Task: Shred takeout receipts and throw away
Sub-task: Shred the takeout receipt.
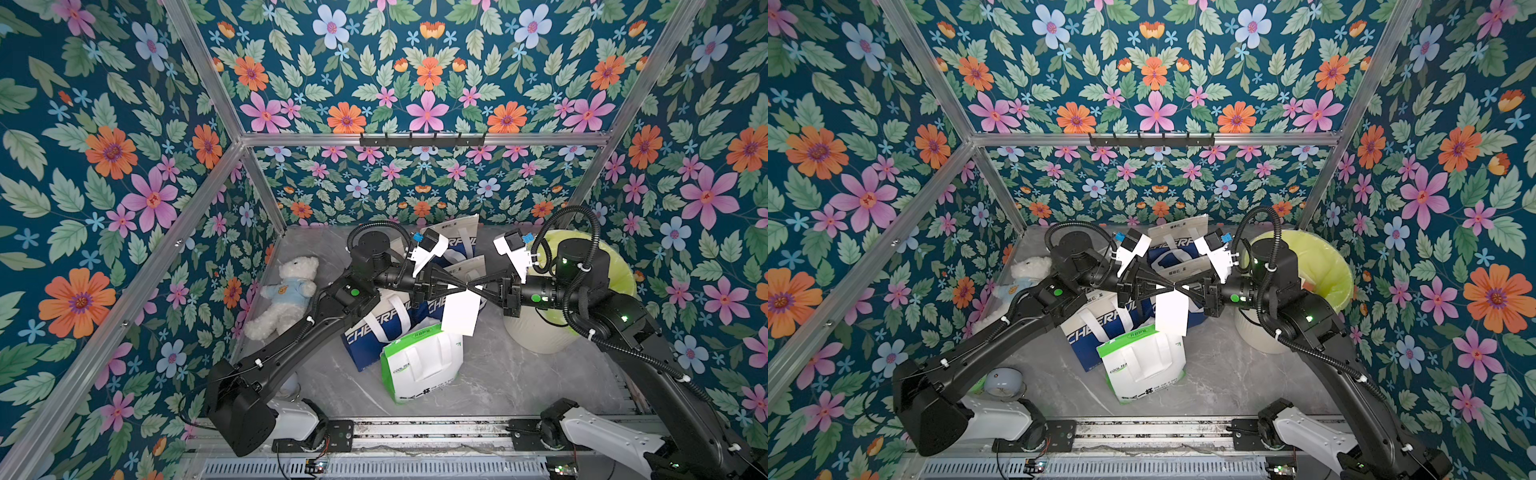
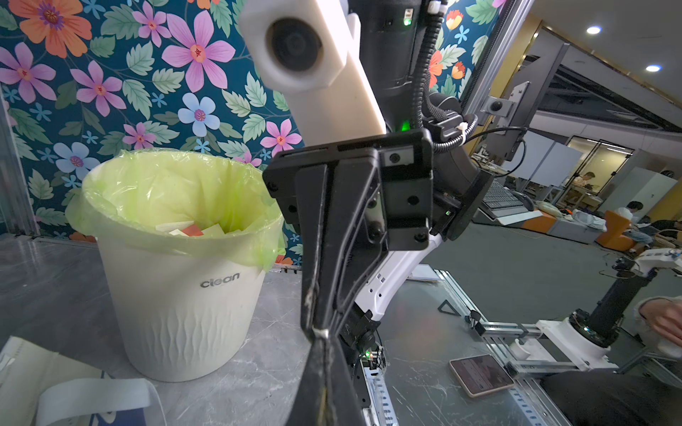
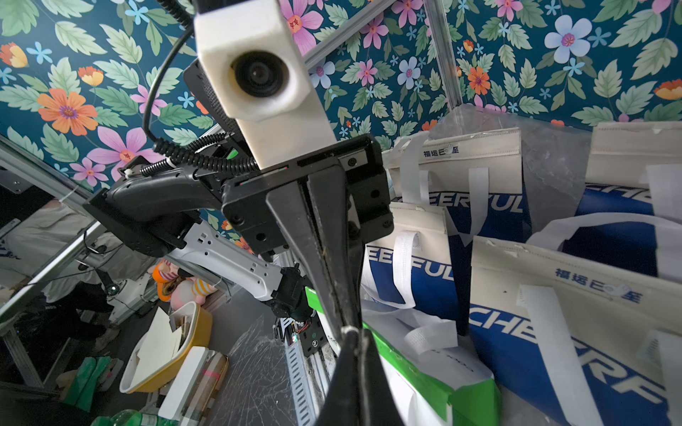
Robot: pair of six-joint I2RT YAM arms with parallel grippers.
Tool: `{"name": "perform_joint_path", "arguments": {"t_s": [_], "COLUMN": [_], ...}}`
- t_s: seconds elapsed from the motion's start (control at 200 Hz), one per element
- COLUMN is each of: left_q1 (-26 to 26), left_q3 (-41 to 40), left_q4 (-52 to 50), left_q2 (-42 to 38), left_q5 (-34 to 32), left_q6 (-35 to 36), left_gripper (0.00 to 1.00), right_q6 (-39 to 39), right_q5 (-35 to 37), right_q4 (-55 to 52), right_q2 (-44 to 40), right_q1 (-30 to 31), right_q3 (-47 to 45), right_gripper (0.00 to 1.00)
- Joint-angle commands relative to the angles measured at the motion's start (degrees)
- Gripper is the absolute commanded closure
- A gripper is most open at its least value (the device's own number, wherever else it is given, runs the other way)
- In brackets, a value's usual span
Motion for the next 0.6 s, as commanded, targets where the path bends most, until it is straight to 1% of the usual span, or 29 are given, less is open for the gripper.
{"name": "perform_joint_path", "arguments": {"t_s": [0.0, 0.11, 0.185, 0.28, 0.34, 0.445, 0.515, 0.595], "left_q1": [-0.3, -0.4, -0.5, -0.5, -0.5, -0.5, -0.5, -0.5], "left_q3": [-0.5, -4.5, -7.1, -9.4, -10.8, -13.2, -14.3, -14.5], "left_q4": [1.6, 9.5, 15.4, 19.8, 21.0, 20.8, 19.9, 16.4], "left_q2": [-1.6, -5.0, -7.0, -8.4, -9.6, -12.3, -14.5, -16.9], "left_q5": [-2.9, -6.3, -7.8, -8.5, -9.1, -10.6, -11.7, -13.0], "left_q6": [3.3, 3.0, 1.2, -1.6, -2.7, -2.2, -1.3, 1.3], "left_gripper": [1.00, 1.00, 1.00, 1.00, 1.00, 1.00, 1.00, 1.00], "right_q6": [3.7, 7.2, 9.0, 9.9, 9.7, 9.2, 8.9, 8.7], "right_q5": [4.4, 14.3, 18.9, 23.8, 26.9, 31.2, 32.9, 34.7], "right_q4": [-1.3, -5.8, -6.8, -7.4, -8.5, -10.0, -10.6, -11.2], "right_q2": [1.1, 2.4, 2.3, 2.1, 2.5, 2.9, 2.7, 2.4], "right_q1": [0.1, 0.1, 0.1, 0.1, 0.1, -0.1, -0.5, -1.7], "right_q3": [0.7, 1.9, 1.5, 0.9, 1.1, 1.2, 0.9, 0.6], "right_gripper": [1.00, 1.00, 1.00, 1.00, 1.00, 1.00, 1.00, 1.00]}}
